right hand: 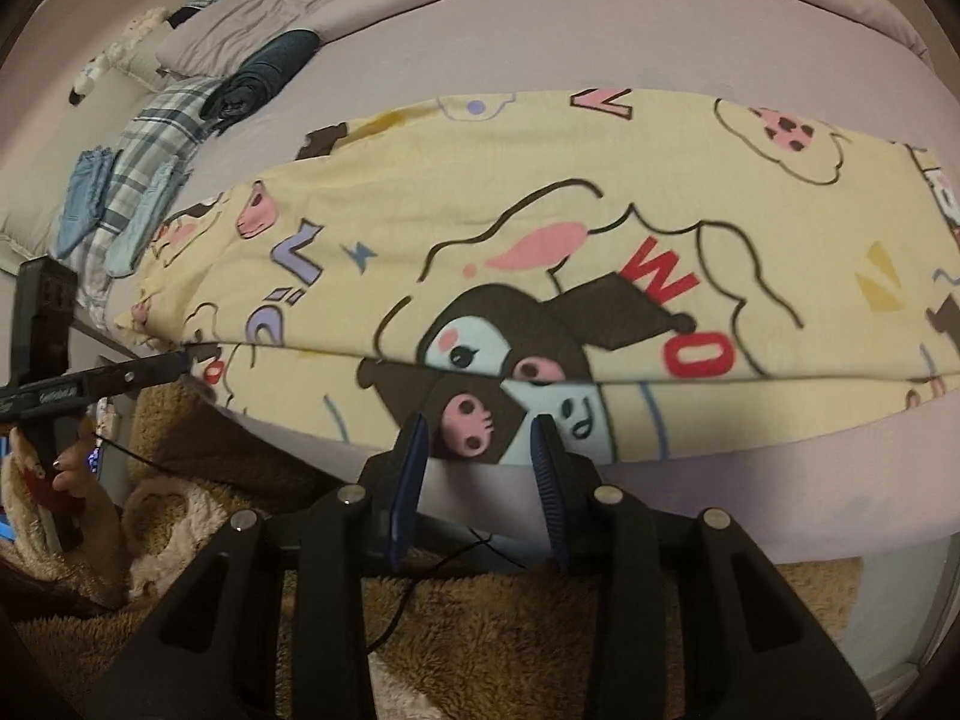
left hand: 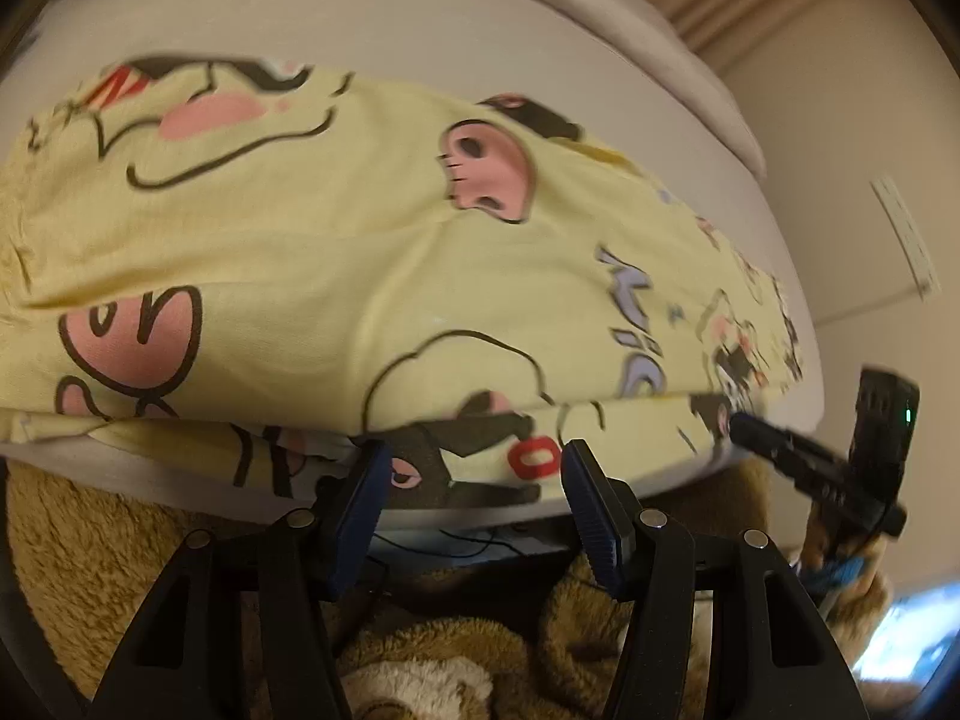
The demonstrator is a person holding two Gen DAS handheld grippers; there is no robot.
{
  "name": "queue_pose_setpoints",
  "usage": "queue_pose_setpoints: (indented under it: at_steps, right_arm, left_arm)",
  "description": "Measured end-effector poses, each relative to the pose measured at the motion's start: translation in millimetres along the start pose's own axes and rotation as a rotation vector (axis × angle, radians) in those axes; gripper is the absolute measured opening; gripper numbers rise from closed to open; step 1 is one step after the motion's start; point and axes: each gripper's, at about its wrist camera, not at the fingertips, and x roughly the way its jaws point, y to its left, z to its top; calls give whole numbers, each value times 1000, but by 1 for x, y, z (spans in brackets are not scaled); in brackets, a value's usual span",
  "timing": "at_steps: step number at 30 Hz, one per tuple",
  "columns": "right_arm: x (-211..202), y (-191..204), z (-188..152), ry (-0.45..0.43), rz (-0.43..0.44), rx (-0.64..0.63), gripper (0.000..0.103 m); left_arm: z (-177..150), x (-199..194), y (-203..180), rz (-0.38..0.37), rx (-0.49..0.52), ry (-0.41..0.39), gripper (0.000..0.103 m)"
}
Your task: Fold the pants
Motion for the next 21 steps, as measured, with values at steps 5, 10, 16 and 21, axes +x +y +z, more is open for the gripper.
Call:
queue_pose_setpoints:
  at_steps: [5, 10, 16, 21]
  right_arm:
    - [2, 1, 20, -66, -23, 18, 36]
    - [-5, 4, 55, -143, -27, 29, 36]
    - [10, -8, 80, -126, -49, 112, 36]
    - [-2, -10, 54, -117, 5, 116, 37]
  left_arm:
    - [22, -7, 2, -26, -69, -53, 60]
    - [49, -27, -6, 28, -40, -197, 60]
    - [62, -23, -9, 44, -44, -188, 60]
    - [46, -21, -12, 37, 5, -146, 60]
